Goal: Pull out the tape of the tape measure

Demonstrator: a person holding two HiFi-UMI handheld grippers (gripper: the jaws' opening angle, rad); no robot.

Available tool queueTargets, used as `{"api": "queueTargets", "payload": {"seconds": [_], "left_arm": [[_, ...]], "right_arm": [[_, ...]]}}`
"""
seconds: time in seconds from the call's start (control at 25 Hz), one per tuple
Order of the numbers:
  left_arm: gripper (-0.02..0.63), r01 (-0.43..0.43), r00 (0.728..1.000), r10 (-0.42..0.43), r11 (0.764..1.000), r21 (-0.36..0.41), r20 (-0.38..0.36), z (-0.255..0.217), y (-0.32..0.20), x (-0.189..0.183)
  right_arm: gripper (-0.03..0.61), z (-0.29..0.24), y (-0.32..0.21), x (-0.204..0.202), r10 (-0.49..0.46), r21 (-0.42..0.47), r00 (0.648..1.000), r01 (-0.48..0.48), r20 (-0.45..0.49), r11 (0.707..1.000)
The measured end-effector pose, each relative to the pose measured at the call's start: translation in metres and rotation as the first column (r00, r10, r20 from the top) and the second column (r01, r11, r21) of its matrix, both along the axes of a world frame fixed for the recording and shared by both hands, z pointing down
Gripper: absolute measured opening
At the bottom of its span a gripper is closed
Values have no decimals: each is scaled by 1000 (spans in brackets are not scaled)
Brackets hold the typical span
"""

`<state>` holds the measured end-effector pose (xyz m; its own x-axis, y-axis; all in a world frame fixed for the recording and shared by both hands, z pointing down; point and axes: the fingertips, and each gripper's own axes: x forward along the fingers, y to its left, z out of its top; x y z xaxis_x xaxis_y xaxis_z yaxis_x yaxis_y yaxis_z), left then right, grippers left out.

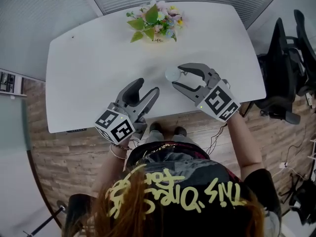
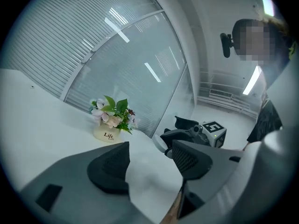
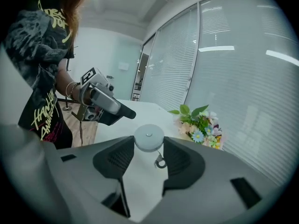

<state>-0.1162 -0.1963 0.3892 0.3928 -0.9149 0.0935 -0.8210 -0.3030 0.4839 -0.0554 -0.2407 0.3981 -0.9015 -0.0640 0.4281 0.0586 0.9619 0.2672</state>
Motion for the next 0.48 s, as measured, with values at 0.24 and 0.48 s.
{"api": "queueTargets", "payload": {"seconds": [0.24, 0.48], "left_arm": [[257, -41, 997, 40, 999, -9, -69, -2, -3, 2], [217, -83, 991, 80, 996, -22, -105, 1, 1, 7]], "right_arm": [[201, -9, 23, -12, -46, 41, 999, 46, 10, 998], [201, -6, 32, -14, -50, 70, 999, 51, -17, 996]]}}
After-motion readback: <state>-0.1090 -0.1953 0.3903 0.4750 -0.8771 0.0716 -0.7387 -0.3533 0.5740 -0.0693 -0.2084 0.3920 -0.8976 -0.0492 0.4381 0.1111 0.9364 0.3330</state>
